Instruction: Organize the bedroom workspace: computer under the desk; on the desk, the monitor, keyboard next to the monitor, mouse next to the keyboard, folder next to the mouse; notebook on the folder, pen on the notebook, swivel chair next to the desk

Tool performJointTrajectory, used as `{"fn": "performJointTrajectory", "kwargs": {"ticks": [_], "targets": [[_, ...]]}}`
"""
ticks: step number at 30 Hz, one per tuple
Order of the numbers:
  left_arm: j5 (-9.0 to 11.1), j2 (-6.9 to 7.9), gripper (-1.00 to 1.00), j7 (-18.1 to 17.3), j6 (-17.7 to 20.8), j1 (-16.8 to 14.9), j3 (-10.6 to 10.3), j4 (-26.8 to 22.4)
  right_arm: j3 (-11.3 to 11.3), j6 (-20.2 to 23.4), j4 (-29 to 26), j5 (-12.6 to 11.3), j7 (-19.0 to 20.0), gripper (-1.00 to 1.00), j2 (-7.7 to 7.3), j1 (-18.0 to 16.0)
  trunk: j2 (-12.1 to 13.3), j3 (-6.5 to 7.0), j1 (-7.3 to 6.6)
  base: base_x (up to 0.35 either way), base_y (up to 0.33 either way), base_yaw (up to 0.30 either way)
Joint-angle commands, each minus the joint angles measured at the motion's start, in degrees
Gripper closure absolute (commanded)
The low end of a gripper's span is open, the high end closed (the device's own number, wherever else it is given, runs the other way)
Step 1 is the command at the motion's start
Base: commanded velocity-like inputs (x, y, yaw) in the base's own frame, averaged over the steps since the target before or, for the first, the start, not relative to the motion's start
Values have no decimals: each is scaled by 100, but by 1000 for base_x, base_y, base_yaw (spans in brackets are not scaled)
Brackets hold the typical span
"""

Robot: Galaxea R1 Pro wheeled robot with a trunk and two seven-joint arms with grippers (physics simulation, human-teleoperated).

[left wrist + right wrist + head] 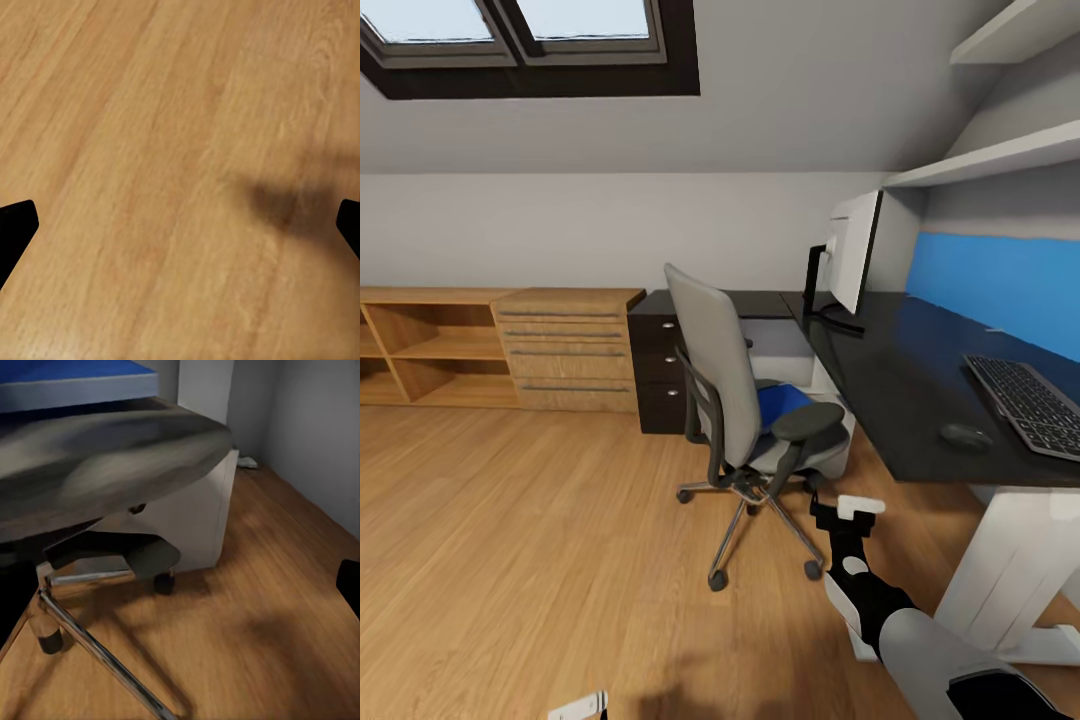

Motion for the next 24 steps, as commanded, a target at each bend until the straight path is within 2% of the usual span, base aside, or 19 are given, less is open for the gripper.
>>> {"fn": "performJointTrajectory", "kwargs": {"ticks": [1, 10, 24], "targets": [[51, 0, -100, 9, -25, -2, -2, 1, 50, -37, 4, -58, -24, -100, -3, -5, -44, -24, 21, 0, 0, 0], [51, 4, -100, 9, -25, -2, -2, 1, 51, -83, 10, -58, -24, -100, 2, -5, -405, -185, 219, 0, 0, 0], [51, 11, -100, 9, -25, -2, 13, 13, 52, -87, 2, -58, -26, -100, 2, -5, -405, -185, 219, 0, 0, 0]]}}
